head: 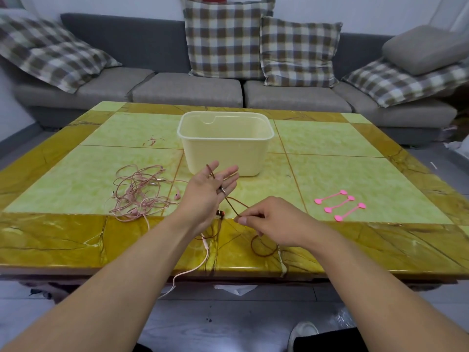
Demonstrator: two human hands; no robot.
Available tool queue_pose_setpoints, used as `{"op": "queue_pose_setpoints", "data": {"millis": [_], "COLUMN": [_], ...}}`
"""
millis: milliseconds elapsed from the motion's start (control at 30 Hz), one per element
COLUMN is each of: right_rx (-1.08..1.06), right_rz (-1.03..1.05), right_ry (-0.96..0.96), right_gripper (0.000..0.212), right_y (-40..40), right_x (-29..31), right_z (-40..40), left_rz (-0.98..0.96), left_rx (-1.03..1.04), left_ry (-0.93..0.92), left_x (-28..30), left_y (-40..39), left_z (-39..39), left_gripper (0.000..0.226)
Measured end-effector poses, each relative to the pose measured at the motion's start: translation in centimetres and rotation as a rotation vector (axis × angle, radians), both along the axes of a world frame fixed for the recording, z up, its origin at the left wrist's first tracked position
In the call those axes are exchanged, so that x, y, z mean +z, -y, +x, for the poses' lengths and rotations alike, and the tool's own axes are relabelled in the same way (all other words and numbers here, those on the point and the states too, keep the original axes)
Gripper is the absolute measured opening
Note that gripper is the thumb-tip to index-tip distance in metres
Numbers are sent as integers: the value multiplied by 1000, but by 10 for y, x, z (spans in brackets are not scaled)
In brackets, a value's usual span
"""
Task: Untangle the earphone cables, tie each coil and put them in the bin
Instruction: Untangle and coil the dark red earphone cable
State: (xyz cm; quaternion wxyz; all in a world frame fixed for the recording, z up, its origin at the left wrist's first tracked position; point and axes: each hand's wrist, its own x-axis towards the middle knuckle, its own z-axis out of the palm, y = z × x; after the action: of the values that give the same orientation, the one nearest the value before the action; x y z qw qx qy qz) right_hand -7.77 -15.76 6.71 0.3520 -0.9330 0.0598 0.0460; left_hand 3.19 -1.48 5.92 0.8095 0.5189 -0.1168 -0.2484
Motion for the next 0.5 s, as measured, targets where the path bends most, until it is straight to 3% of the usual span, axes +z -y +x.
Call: {"op": "queue_pose_setpoints", "data": {"millis": [133, 267, 367, 500], "right_rx": [0, -137, -231, -311], "right_rz": [21, 78, 115, 239], "right_ry": [138, 317, 383, 419], "right_gripper": [17, 16, 16, 12], "right_y": [-6, 4, 13, 16], "right_x": [15, 22, 17, 9], "right_z": [-5, -4, -1, 6], "left_rz": [298, 458, 485, 376], "left_rx": [-89, -352, -404, -499], "left_ry": [258, 299, 285, 169], "left_x": [-9, -8, -4, 1], "left_y": [1, -4, -7, -4], "left_z": [-3, -12, -17, -18], "left_gripper": [55, 52, 53, 53]}}
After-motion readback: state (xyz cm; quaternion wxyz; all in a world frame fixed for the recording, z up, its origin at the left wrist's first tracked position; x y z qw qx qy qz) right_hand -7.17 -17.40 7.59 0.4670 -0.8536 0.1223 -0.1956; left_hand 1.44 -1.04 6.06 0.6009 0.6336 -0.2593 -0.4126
